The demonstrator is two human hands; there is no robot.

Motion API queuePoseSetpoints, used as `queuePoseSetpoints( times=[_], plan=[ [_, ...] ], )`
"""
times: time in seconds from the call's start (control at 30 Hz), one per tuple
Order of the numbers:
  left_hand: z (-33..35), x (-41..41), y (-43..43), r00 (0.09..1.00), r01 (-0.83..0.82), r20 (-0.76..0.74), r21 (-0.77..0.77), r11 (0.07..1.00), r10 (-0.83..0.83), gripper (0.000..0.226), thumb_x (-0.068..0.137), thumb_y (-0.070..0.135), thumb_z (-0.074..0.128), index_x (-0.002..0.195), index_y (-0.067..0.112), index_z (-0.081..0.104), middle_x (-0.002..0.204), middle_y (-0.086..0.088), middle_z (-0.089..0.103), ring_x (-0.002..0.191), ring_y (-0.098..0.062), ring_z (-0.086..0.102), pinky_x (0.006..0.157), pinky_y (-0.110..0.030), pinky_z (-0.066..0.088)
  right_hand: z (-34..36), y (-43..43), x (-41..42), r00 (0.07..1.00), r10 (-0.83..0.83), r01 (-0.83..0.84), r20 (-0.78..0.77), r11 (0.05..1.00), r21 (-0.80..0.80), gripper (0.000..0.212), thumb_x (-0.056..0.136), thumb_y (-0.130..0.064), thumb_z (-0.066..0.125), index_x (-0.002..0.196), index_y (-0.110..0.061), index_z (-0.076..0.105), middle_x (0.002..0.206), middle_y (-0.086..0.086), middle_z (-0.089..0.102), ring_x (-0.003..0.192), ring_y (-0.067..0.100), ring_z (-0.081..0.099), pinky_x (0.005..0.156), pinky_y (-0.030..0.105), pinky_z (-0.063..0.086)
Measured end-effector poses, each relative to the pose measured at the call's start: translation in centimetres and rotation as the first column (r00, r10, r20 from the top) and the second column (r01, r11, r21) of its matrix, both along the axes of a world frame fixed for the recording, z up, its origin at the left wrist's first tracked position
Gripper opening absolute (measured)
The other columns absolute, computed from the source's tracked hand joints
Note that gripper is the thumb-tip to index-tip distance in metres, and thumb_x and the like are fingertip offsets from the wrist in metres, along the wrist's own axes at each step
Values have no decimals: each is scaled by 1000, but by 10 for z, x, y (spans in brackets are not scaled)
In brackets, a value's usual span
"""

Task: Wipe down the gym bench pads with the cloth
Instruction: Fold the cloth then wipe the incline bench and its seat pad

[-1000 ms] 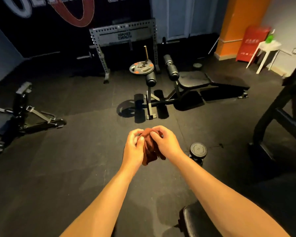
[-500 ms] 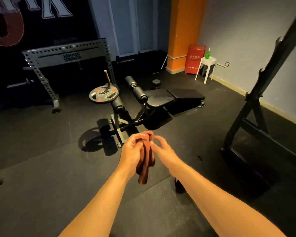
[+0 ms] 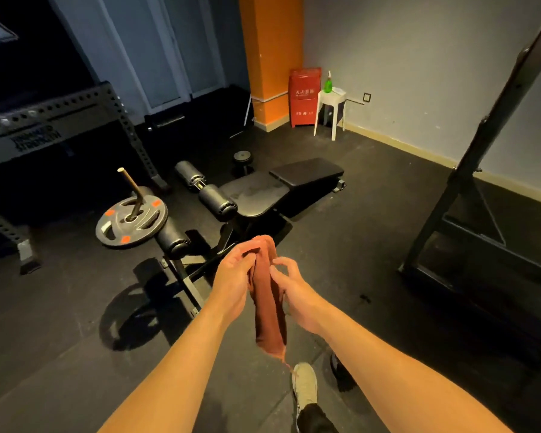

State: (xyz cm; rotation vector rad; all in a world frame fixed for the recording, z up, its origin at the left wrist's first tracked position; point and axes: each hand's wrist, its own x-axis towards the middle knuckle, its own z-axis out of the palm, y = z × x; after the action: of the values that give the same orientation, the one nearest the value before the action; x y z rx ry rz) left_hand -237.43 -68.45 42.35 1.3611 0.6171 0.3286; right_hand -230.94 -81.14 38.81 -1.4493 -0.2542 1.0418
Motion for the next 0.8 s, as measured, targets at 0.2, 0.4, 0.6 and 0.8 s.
queuePoseSetpoints(
  times=[0.2, 0.4, 0.6, 0.8],
  plan=[
    [-17, 151, 81, 992, 89, -90, 58, 994, -84, 28, 100, 5, 55, 113, 23, 73, 115, -1, 72, 106, -14, 68, 91, -34, 56, -8, 62, 162, 958, -163, 174, 235, 984, -28, 17, 102, -21, 48, 105, -37, 53, 100, 5, 61, 87, 19, 55, 74, 32, 44],
    [-4, 286, 140, 950, 295, -156, 160, 942, -271, 43, 88, -2, 69, 112, 34, 72, 117, 9, 71, 110, -11, 66, 95, -33, 54, 23, 117, 311, 928, -124, 150, 350, 987, -48, 43, 85, 1, 54, 111, -29, 67, 116, -5, 64, 109, 14, 62, 95, 37, 54],
    [-1, 437, 196, 931, 360, -131, 201, 911, -339, 39, 91, -5, 64, 109, 28, 75, 113, 11, 72, 107, -14, 68, 90, -41, 59, 23, 172, 464, 745, -54, 225, 665, 959, -173, 41, 75, 7, 63, 104, -17, 78, 106, 1, 69, 99, 16, 63, 80, 12, 46],
    [0, 593, 262, 928, 362, -165, 200, 910, -333, 29, 94, 12, 68, 118, 29, 71, 108, 14, 71, 100, -4, 68, 74, -13, 51, 18, 225, 613, 734, -95, 365, 672, 890, -273, 28, 89, -12, 72, 115, -21, 71, 149, 5, 40, 142, 16, 36, 105, 19, 24]
  ],
)
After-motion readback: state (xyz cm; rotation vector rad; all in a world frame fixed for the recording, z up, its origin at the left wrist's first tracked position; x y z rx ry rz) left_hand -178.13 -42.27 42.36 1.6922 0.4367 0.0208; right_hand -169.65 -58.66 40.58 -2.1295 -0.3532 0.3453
